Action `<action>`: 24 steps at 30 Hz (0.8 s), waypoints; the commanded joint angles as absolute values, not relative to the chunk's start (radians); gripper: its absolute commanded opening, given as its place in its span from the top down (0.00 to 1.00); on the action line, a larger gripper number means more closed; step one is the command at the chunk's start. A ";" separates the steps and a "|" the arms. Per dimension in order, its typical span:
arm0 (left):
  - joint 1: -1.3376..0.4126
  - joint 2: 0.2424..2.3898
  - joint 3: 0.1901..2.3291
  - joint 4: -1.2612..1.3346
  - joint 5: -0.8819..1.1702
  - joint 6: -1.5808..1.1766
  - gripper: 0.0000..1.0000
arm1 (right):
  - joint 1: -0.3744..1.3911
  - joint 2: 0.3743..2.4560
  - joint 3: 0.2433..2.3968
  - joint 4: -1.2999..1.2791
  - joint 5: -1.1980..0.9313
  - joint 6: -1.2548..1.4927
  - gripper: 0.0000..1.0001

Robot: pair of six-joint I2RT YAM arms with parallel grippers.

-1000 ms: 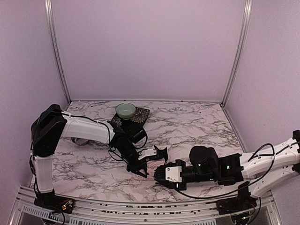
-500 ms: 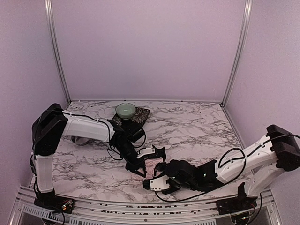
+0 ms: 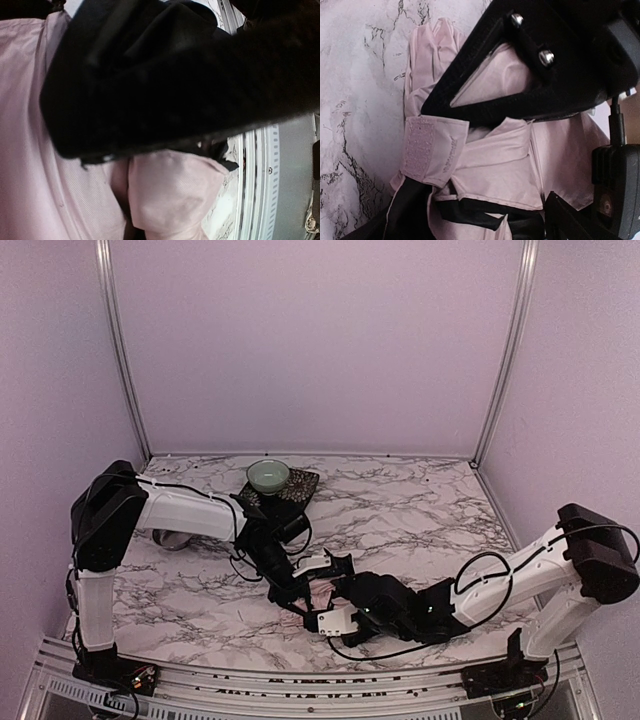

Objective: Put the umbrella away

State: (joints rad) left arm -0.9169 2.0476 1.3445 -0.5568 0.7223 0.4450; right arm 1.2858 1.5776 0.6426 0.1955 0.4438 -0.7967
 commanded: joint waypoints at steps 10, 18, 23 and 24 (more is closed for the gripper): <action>-0.888 2.131 1.312 -0.756 0.782 0.447 1.00 | 1.188 1.701 0.723 0.102 0.230 -0.684 0.42; -0.867 2.124 1.327 -0.756 0.832 0.442 0.90 | 1.176 1.749 0.762 0.026 0.145 -0.640 0.69; -0.821 1.991 1.257 -0.518 0.744 0.292 0.45 | 1.159 1.749 0.777 -0.046 0.071 -0.609 0.77; -0.809 1.946 1.221 -0.438 0.702 0.250 0.41 | 1.157 1.752 0.779 -0.058 0.063 -0.605 0.78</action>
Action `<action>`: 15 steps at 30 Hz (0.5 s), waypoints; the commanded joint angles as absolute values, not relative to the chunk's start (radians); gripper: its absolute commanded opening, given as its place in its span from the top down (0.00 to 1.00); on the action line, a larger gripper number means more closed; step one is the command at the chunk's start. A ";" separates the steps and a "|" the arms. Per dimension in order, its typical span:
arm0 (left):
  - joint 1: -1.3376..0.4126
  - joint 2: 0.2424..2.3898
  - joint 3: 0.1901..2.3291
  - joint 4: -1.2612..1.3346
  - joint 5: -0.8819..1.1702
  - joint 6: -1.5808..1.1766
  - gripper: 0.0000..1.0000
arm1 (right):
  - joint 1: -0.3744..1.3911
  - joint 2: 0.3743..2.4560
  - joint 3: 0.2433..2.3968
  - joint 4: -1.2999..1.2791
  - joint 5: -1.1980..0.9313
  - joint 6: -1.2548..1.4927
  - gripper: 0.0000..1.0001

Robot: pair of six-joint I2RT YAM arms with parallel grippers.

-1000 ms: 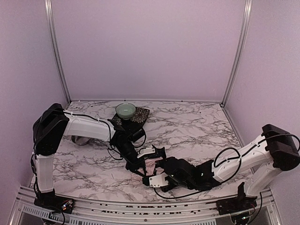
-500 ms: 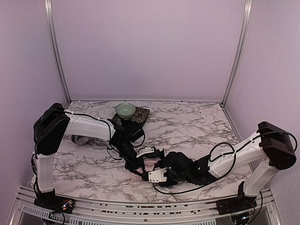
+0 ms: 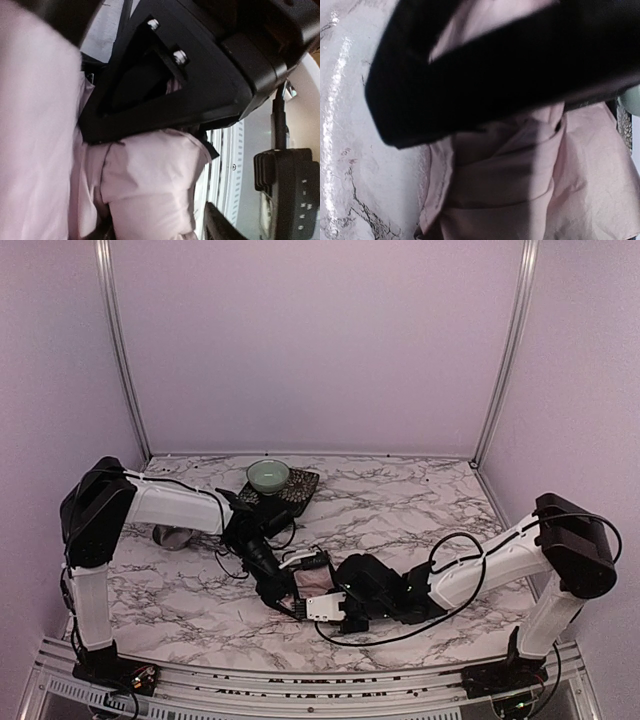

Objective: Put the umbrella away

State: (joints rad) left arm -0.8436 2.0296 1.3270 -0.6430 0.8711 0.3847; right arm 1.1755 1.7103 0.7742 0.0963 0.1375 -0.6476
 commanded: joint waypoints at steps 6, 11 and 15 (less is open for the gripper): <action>-0.790 1.686 0.990 -0.060 0.550 0.190 0.34 | 1.130 1.771 0.816 -0.147 -0.060 -0.560 0.80; -0.792 1.427 0.764 0.221 0.389 0.236 0.29 | 1.079 1.801 0.885 -0.274 -0.246 -0.526 0.81; -0.840 1.271 0.652 0.231 0.277 0.419 0.37 | 1.024 1.848 0.950 -0.378 -0.434 -0.519 0.81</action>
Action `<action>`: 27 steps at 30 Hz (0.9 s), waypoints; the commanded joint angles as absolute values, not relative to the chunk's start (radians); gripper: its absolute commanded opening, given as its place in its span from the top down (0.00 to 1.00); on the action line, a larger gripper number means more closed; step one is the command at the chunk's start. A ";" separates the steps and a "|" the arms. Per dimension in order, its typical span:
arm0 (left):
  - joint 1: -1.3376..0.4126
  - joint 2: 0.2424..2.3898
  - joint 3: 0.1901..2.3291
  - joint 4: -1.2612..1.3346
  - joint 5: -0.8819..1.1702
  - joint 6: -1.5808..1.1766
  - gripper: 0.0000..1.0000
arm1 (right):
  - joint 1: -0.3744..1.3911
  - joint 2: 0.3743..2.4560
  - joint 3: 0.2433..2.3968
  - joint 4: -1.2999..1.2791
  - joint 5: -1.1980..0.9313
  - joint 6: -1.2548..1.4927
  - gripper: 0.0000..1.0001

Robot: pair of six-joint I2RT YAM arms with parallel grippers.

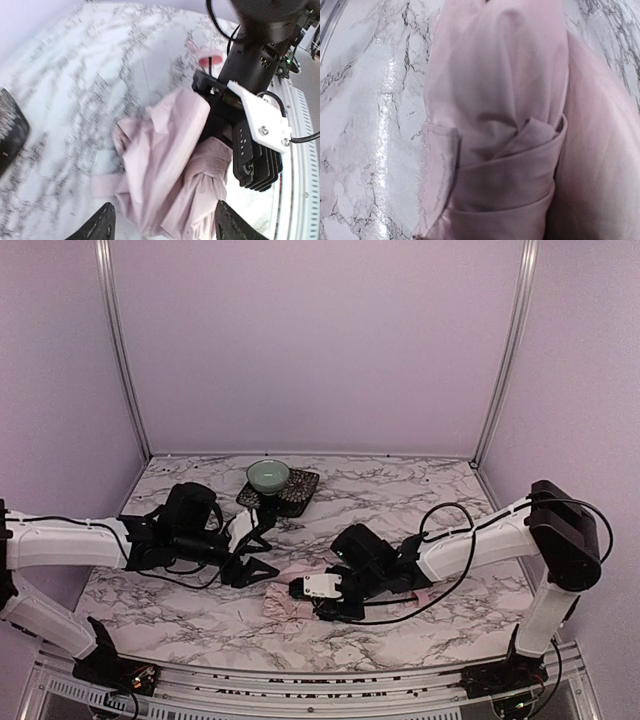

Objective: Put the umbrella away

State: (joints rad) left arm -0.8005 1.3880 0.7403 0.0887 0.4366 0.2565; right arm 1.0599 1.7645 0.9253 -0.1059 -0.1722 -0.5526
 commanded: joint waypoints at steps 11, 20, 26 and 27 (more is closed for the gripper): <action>-1.177 1.251 0.540 0.157 0.065 0.852 0.28 | 0.921 2.038 1.144 -0.620 -0.721 -0.516 0.81; -1.186 1.463 0.619 0.237 -0.057 0.872 0.01 | 0.886 2.161 1.223 -0.727 -0.820 -0.533 0.80; -1.184 1.558 0.657 0.140 -0.071 0.788 0.20 | 0.848 2.184 1.251 -0.712 -0.828 -0.500 0.80; -1.184 1.579 0.673 0.103 -0.078 0.763 0.25 | 0.848 2.180 1.253 -0.706 -0.832 -0.497 0.79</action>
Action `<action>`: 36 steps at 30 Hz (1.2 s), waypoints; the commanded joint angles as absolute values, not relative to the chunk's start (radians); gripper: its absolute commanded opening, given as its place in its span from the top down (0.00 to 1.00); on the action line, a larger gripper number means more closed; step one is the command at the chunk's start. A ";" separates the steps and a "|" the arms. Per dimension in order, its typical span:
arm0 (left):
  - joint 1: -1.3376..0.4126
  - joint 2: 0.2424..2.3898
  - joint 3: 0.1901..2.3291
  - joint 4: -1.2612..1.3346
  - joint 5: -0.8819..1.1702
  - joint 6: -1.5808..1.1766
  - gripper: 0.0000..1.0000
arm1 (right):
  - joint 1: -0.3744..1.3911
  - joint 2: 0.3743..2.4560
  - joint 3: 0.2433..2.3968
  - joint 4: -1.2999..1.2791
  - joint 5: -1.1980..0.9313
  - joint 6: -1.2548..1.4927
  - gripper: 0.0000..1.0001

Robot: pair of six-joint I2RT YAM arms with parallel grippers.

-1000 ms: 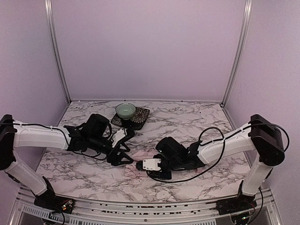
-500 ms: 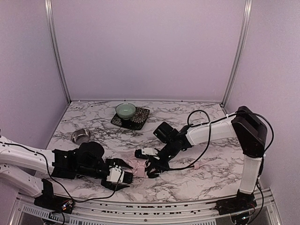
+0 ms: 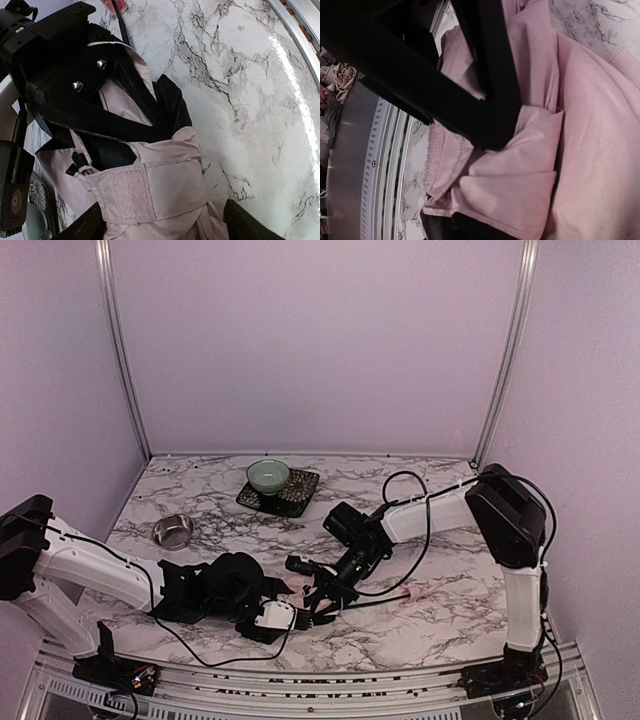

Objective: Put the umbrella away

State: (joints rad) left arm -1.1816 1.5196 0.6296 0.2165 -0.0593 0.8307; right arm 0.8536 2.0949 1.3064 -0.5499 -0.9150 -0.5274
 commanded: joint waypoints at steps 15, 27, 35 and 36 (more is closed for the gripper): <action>-1.116 1.826 0.909 -0.278 0.104 0.610 0.81 | 0.720 1.884 1.103 -0.432 -0.768 -0.331 0.30; -1.048 1.993 1.080 -0.522 0.327 0.543 0.82 | 0.712 1.419 0.889 -0.289 -0.449 -0.326 0.16; -0.982 2.071 1.180 -0.618 0.445 0.489 0.81 | 0.980 1.103 0.623 -0.027 -0.267 -0.508 0.16; -0.979 2.075 1.186 -0.624 0.455 0.484 0.81 | 1.022 1.088 0.587 0.003 -0.231 -0.533 0.16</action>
State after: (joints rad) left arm -0.9821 1.9457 1.2427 -0.3180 0.3946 0.5396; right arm 0.8787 1.1591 0.6807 -0.1516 -0.3828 -0.4042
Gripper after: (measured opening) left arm 0.228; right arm 0.836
